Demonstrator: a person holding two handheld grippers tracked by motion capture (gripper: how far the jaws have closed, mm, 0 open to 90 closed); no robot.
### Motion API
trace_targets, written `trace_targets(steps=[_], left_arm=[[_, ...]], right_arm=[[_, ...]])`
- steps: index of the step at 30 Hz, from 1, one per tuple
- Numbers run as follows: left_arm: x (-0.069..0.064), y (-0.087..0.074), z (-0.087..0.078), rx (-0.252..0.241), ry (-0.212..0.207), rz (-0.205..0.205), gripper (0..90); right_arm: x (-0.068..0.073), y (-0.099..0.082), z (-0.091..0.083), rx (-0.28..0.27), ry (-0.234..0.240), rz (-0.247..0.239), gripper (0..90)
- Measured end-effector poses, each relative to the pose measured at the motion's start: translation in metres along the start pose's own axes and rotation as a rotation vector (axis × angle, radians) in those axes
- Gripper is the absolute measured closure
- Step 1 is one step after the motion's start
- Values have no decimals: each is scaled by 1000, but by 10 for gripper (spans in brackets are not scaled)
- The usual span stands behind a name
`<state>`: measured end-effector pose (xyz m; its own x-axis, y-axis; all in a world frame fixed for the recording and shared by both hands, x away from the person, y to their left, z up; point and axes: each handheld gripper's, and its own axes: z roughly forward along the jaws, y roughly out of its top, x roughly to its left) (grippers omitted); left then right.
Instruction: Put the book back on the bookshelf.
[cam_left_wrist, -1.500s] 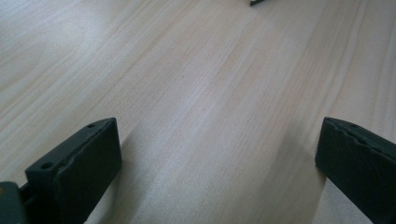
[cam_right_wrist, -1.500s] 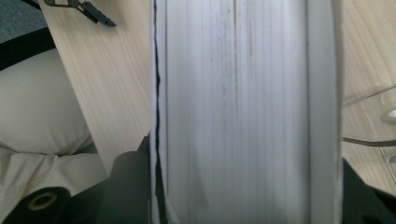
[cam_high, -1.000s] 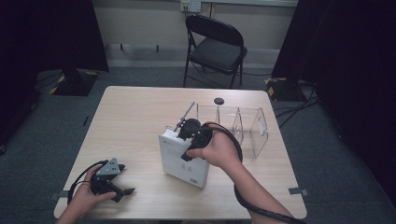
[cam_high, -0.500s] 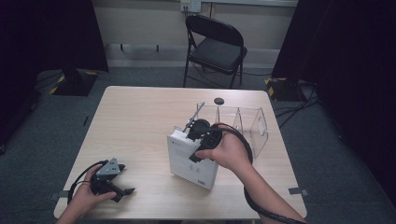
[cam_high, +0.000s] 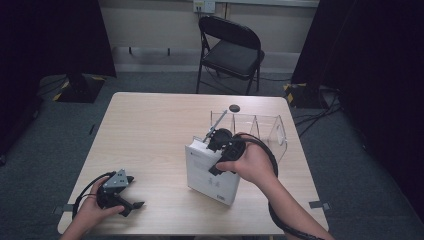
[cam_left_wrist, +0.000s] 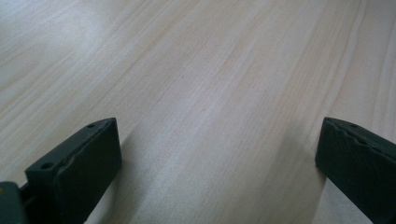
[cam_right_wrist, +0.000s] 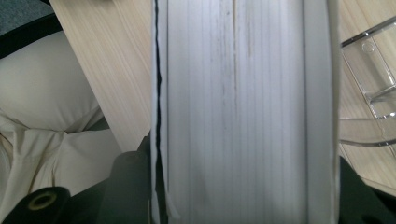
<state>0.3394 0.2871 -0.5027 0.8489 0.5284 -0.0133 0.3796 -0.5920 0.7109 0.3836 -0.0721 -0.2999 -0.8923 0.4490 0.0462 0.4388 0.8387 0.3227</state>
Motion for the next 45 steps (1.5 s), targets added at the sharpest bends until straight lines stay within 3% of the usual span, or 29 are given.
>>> trace_targets(steps=[23,45], left_arm=[[0,0,0,1,0,0,0],[0,0,0,1,0,0,0]], right_arm=[[-6,-24,-10,-8,11,28,521],[-12,-50,-20,-5,-7,49,522]])
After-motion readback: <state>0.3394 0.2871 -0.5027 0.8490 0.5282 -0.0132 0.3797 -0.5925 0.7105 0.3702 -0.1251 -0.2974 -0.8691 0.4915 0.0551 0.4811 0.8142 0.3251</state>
